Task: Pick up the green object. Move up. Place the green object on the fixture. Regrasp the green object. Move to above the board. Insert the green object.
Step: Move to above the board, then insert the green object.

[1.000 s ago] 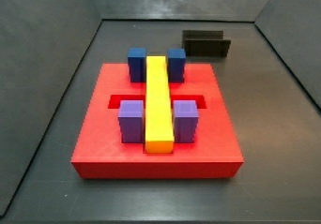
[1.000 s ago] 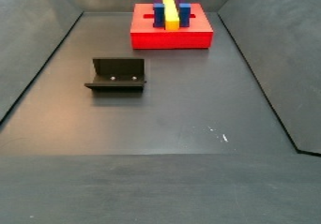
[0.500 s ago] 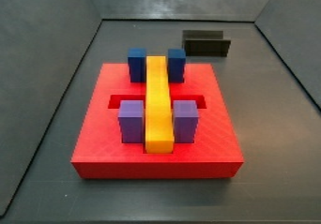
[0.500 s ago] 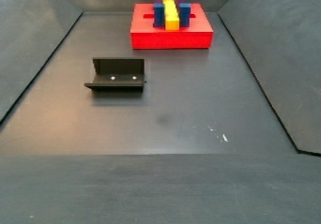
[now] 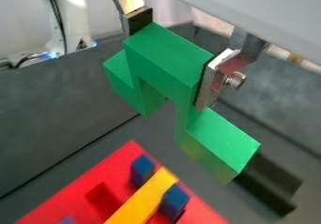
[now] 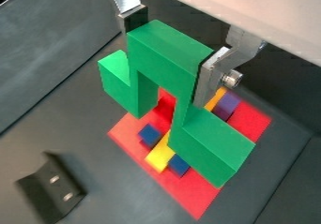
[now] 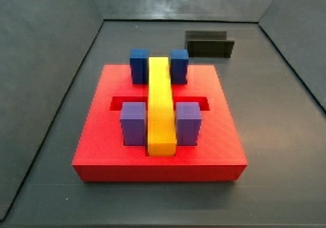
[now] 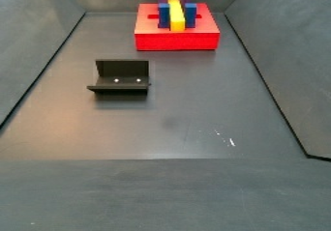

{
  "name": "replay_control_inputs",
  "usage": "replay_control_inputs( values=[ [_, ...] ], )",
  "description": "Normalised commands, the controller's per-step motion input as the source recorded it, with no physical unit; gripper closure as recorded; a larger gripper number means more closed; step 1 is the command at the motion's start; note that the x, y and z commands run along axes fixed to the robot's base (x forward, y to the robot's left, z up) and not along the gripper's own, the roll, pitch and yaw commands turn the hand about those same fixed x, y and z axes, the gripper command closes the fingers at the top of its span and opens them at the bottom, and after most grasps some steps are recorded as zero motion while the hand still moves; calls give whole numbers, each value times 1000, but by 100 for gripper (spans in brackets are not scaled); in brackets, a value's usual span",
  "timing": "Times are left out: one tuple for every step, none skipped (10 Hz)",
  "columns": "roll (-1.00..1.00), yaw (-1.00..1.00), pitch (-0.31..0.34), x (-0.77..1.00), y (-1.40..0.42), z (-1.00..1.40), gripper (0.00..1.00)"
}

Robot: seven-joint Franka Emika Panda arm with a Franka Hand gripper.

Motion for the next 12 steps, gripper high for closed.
replay_control_inputs(
  values=[
    [-710,-26,-87,-61,11,8,100],
    [-557,-19,-74,-55,10,11,100],
    [-308,-15,-49,-35,2,-5,100],
    [-11,0,0,3,0,0,100],
    [-123,-20,-27,51,20,-231,100],
    [-353,0,-100,71,111,-423,100],
    [-383,0,-116,120,60,-349,100],
    [-387,3,-117,154,0,-297,100],
    [-381,74,-111,157,-83,-263,100],
    [-349,77,-96,160,-123,-331,100],
    [-284,43,-60,140,-197,-466,100],
    [-213,14,-79,80,-194,-629,100]
  ],
)
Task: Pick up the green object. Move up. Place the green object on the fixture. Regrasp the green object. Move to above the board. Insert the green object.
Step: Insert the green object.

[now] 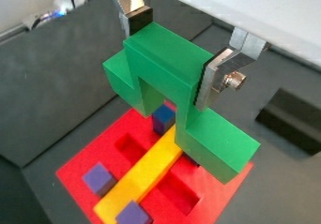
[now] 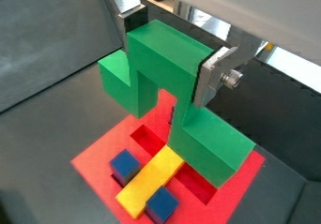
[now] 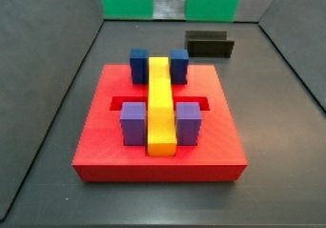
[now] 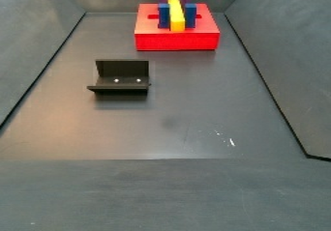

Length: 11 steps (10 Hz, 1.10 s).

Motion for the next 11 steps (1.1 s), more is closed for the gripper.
replay_control_inputs(
  values=[
    [-99,0,-124,60,-183,-726,100],
    [-19,0,-179,43,-134,-623,100],
    [-10,14,-171,0,-83,-557,100],
    [0,120,-154,0,-74,-557,100],
    [0,277,-176,0,-94,-500,100],
    [64,346,-213,-23,-151,-511,100],
    [134,369,-203,0,-189,-420,100],
    [157,331,-194,0,-149,-346,100],
    [177,251,-103,0,-83,-206,100],
    [167,74,-37,0,0,-94,100],
    [126,77,-90,-63,0,-231,100]
  ],
)
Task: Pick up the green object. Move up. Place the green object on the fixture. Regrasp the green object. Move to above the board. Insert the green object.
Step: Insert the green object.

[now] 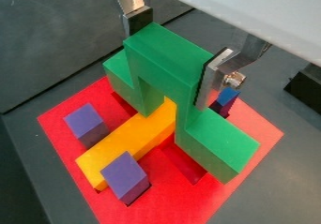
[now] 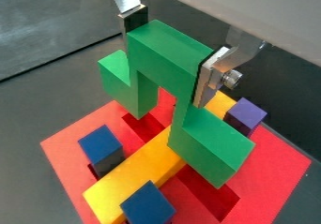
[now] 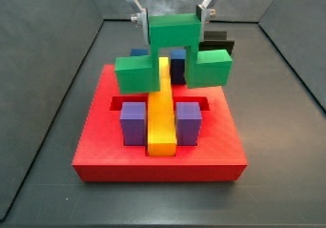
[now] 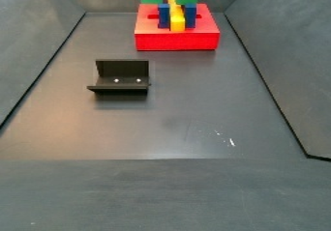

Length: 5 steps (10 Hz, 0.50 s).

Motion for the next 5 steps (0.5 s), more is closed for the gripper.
replay_control_inputs(
  values=[
    [131,63,-123,-57,0,-226,100],
    [77,40,-74,-34,20,-97,100],
    [0,0,-73,-57,0,-40,100],
    [0,0,-83,-151,0,0,100],
    [0,0,-111,-266,0,0,100]
  ],
)
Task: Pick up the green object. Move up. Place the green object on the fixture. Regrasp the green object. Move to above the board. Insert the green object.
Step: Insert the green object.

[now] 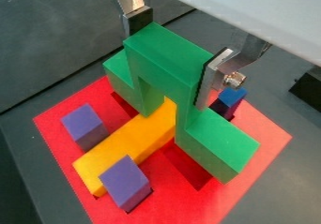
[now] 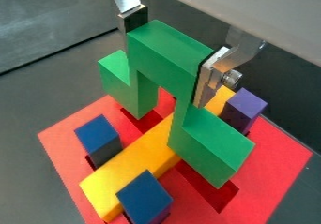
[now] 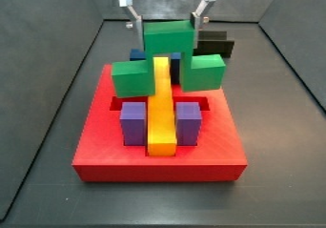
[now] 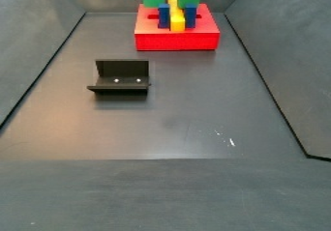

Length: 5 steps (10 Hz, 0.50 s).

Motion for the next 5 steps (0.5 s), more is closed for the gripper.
replay_control_inputs(
  values=[
    [0,0,-144,-329,0,-20,100],
    [0,0,-137,-286,0,-31,100],
    [-7,0,-147,-143,0,-34,100],
    [-9,6,-143,0,0,-100,100],
    [-19,0,-109,137,0,-143,100]
  ],
)
